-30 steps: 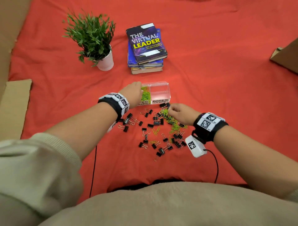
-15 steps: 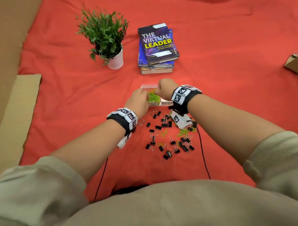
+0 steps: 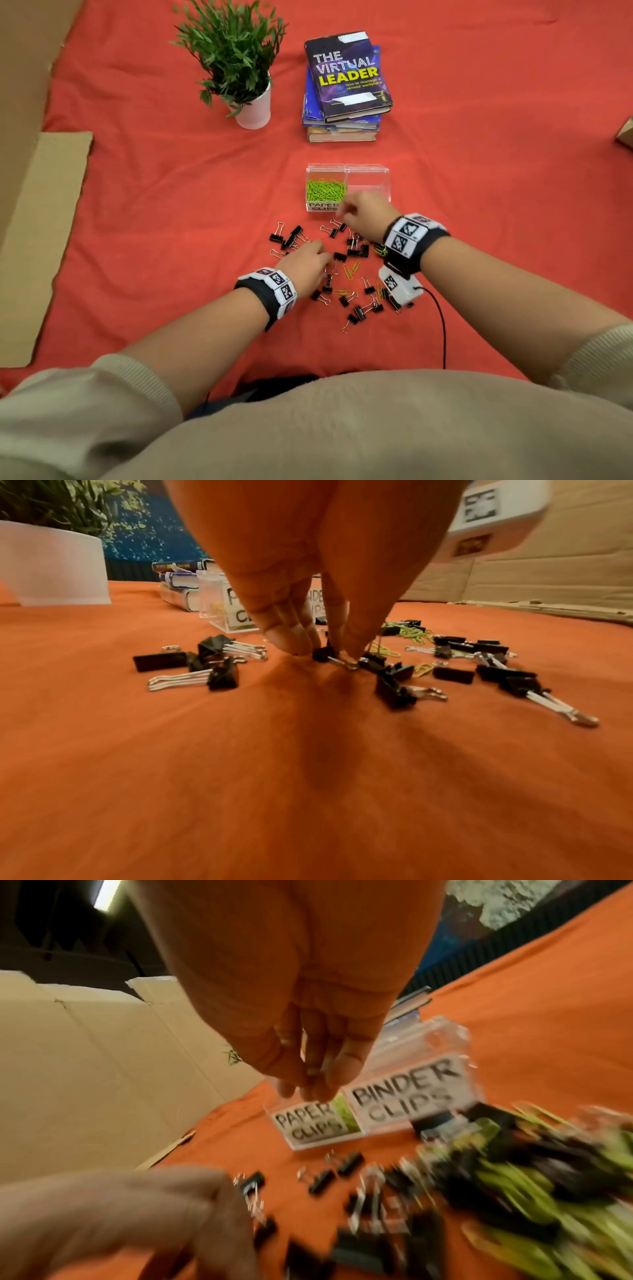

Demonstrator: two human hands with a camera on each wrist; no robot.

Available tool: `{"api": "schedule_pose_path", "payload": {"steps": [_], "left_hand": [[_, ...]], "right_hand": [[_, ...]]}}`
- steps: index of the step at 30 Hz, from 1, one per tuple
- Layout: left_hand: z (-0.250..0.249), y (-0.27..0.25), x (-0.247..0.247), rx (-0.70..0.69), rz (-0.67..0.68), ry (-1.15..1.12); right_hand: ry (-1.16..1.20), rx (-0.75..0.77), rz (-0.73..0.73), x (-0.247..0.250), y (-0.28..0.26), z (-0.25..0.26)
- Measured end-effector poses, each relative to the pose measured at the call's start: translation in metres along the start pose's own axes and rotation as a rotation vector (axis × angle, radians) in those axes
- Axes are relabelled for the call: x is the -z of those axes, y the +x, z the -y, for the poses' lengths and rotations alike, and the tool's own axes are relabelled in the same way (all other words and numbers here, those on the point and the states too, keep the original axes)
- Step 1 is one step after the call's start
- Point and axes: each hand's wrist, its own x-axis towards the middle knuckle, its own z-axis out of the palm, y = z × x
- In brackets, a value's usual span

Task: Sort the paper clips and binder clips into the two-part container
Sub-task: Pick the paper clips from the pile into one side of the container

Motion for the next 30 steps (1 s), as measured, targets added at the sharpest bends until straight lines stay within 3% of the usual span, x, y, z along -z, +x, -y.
{"api": "schedule_pose_path", "payload": {"steps": [5,8,11,14,19,30], "left_hand": [[0.01,-0.003,0.006,0.095,-0.02,0.055],[-0.005,-0.004,0.008,0.014,-0.043,0.047],[-0.026,-0.004,0.005,-0.069,0.038,0.072],[-0.03,-0.005,0.001,-0.045,0.111,0.107],[-0.021,-0.01,0.006,0.039,0.104,0.179],[-0.047,-0.001,-0.013,-0.029,0.069,0.164]], "right_hand": [[-0.054,-0.016,0.203,-0.031,-0.047,-0.03],[-0.146,0.036,0.189,-0.047,-0.055,-0.044],[-0.203,0.064,0.141,-0.057,-0.058,-0.052],[-0.235,0.106,0.117,-0.065,-0.06,-0.055],[-0.239,0.113,0.107,-0.072,-0.062,-0.059],[-0.275,0.119,0.174,-0.073,-0.062,-0.055]]}}
